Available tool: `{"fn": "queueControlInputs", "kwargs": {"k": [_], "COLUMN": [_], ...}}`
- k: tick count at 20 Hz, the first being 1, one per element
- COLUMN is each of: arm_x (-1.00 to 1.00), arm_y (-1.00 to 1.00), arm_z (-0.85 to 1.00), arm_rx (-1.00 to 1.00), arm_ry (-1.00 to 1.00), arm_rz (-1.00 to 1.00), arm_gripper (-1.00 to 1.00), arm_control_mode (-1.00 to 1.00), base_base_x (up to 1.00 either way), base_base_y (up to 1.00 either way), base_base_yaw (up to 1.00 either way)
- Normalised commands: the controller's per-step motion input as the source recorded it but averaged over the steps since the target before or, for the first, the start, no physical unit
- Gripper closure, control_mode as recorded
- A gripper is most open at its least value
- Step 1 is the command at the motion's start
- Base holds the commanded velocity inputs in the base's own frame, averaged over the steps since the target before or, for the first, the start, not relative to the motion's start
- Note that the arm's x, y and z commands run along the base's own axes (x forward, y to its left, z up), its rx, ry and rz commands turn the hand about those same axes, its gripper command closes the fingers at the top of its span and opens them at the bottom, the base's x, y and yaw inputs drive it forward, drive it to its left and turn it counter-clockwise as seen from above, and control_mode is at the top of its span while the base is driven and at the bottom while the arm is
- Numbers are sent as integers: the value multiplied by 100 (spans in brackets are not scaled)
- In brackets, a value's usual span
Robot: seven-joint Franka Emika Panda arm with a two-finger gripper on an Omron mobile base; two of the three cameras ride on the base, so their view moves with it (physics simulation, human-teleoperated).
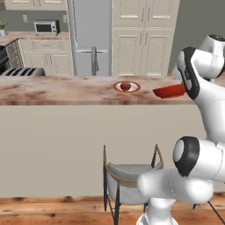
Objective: Take the smaller bowl and place it next to the appetizer plate on the dining counter , and place the larger bowl next to the plate with cooked food.
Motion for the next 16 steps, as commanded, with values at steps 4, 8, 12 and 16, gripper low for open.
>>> {"fn": "queueControlInputs", "kwargs": {"k": [4,8,12,16], "arm_x": [46,45,49,49], "arm_y": [0,0,0,0], "arm_z": [-26,-21,-19,-13], "arm_rx": [-6,-3,-2,-1], "arm_ry": [-10,-5,-2,-1], "arm_rz": [0,0,-1,-1], "arm_gripper": [100,100,100,100], "arm_control_mode": [-100,-100,-100,-100], "base_base_x": [0,0,0,0], "base_base_y": [0,0,0,0], "base_base_yaw": [0,0,0,0]}}
